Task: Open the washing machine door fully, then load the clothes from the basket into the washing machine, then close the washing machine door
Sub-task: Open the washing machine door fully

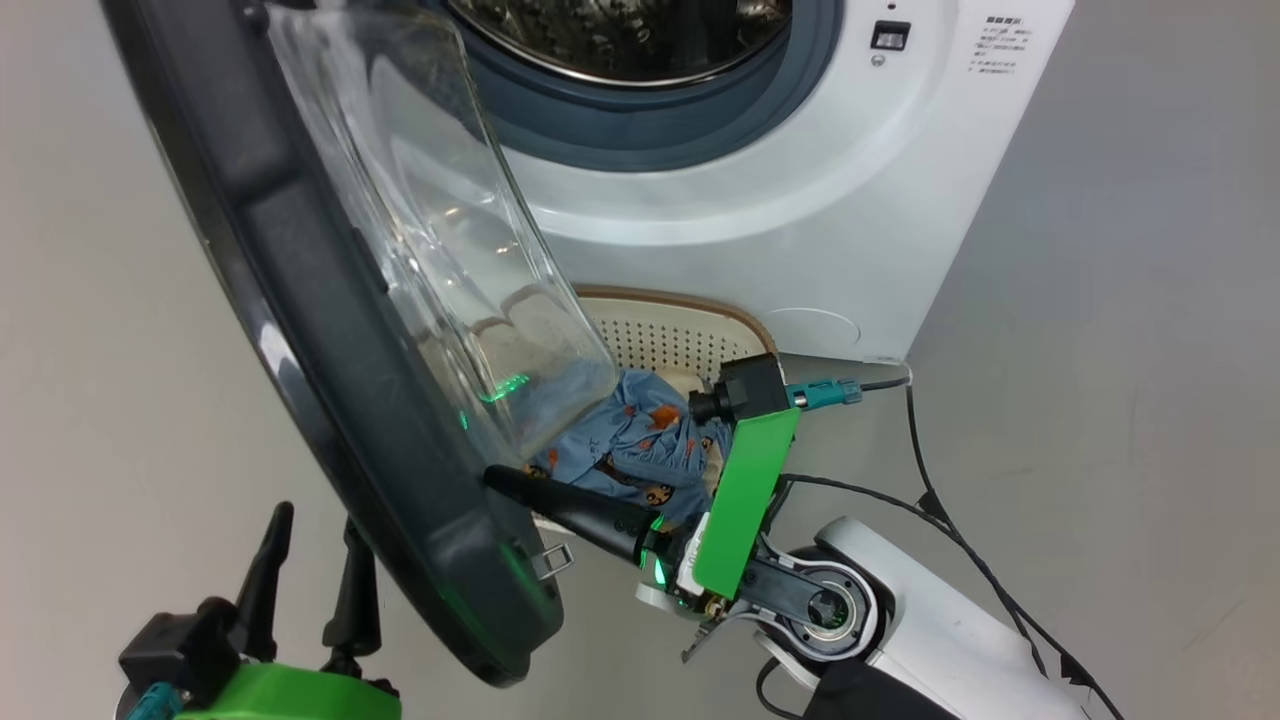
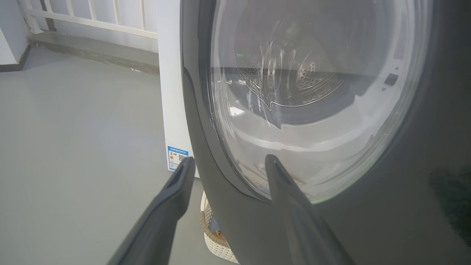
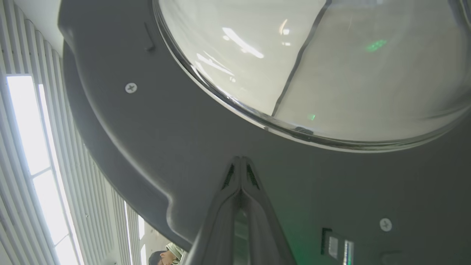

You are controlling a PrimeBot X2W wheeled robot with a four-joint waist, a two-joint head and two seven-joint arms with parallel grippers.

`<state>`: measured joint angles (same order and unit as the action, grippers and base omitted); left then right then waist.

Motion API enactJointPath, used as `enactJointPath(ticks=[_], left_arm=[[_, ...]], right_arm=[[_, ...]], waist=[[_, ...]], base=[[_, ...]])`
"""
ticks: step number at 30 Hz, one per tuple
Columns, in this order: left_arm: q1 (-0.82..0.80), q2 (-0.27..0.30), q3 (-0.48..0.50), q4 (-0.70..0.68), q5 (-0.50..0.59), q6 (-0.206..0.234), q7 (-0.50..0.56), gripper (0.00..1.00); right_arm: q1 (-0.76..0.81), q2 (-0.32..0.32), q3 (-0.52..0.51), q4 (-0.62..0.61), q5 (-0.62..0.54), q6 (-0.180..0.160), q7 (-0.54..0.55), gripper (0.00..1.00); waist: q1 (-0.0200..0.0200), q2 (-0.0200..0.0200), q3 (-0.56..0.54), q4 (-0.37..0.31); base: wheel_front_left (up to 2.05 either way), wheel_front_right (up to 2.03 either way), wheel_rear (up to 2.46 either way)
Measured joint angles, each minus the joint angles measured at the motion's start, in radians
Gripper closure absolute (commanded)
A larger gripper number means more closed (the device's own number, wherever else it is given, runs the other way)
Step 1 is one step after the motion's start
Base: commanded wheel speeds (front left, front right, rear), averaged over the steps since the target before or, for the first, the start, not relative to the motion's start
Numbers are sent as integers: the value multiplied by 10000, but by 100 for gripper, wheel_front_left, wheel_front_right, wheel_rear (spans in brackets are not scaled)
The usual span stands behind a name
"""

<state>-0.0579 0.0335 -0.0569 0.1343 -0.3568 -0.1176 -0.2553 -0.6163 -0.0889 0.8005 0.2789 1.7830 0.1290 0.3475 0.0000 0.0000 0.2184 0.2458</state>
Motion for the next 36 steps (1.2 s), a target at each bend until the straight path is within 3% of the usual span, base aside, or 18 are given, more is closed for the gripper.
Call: enactJointPath(ticks=[10,13,16,17,18,22,23,27,33,36], left_arm=[[397,4,470,105,163,-13,0,0],[429,4,627,119,236,-15,0,0],[608,12,725,140,284,-19,0,0],[683,12,744,171,295,-27,0,0],[760,12,763,192,311,-27,0,0],[837,13,907,272,382,-35,0,0],[905,21,1011,274,468,-59,0,0],[1193,36,1177,324,541,-63,0,0],[1265,40,1448,353,731,-104,0,0],[1380,42,1532,360,748,-104,0,0]], right_arm=[[37,81,-579,-125,-1310,0,-431,100],[180,-117,-738,-424,-1908,0,-734,88],[470,-520,-729,-725,-2545,0,-1354,53],[526,-706,-700,-809,-2801,0,-1641,22],[594,-903,-696,-901,-3051,0,-2034,0],[689,-1850,-387,-878,-4345,0,-4144,0],[715,-2301,-146,-608,-4976,2,-5265,0],[1159,-2897,-188,17,-5969,2,-5962,0],[2440,-2880,-3116,-134,-8681,2,-5973,0],[3419,-2539,-4575,-424,-9844,2,-5975,0]], waist=[[0,0,-478,-472],[0,0,-659,-640],[0,0,-850,-814],[0,0,-906,-873],[0,0,-970,-926],[0,0,-1223,-1099],[0,0,-1339,-1182],[0,0,-1545,-1353],[0,0,-1761,-1593],[0,0,-1866,-1664]], base=[[0,0,0],[0,0,0],[0,0,0],[0,0,0],[0,0,0],[0,0,0],[0,0,0],[0,0,0],[0,0,0],[0,0,0]])
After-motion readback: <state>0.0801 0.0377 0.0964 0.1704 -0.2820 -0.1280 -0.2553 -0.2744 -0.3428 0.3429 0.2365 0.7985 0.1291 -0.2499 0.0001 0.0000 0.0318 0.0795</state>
